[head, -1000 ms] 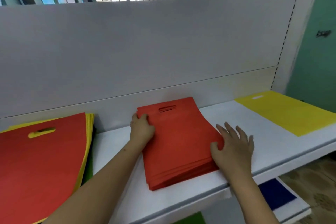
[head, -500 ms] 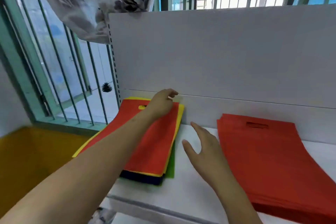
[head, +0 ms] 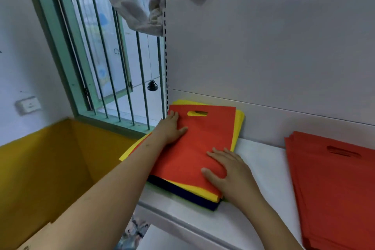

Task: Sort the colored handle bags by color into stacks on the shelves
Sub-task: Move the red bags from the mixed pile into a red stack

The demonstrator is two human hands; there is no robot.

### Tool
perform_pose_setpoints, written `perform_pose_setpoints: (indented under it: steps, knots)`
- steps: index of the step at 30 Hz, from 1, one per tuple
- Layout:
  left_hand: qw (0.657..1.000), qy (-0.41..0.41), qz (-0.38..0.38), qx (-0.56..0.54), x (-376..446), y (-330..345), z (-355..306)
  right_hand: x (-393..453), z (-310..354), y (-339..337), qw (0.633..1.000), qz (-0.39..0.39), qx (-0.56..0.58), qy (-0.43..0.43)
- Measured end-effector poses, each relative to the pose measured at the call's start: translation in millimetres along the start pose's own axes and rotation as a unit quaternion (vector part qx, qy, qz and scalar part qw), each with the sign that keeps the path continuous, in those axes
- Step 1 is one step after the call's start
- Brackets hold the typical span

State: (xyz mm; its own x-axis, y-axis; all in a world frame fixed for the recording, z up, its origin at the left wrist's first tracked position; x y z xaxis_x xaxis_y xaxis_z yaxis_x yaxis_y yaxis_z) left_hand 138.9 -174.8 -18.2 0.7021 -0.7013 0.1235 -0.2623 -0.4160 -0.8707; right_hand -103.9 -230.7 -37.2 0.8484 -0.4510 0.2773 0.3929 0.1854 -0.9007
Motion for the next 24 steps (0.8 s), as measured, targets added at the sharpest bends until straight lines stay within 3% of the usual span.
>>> perform_pose_setpoints:
  steps: [6,12,17,24]
  knots:
    - [0.993,-0.003,-0.095,0.068,-14,-12,-15,2,0,-2,0.999,-0.026,0.018,0.0]
    - [0.99,0.015,-0.092,0.106,-23,-37,-43,-3,-7,-23,0.995,-0.007,0.096,0.017]
    - [0.987,0.093,-0.125,0.024,-29,-51,-105,-27,-44,-79,0.979,-0.107,0.148,0.09]
    - [0.958,0.237,-0.148,-0.062,-35,4,-234,-108,-147,-147,0.94,-0.226,0.051,0.25]
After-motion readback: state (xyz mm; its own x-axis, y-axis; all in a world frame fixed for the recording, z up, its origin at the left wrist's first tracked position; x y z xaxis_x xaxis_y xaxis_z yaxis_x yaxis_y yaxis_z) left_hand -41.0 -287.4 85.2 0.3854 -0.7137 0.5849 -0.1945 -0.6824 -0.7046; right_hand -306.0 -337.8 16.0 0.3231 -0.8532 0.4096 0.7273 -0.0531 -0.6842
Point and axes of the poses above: each hand's wrist, its own x-axis towards the middle knuckle, its own y-axis out of the palm, z = x × y, the point moved 7 cm from there along x, towards the middle knuckle, and after that the axes turned 13 degrees about -x, right-handed, at the moved point
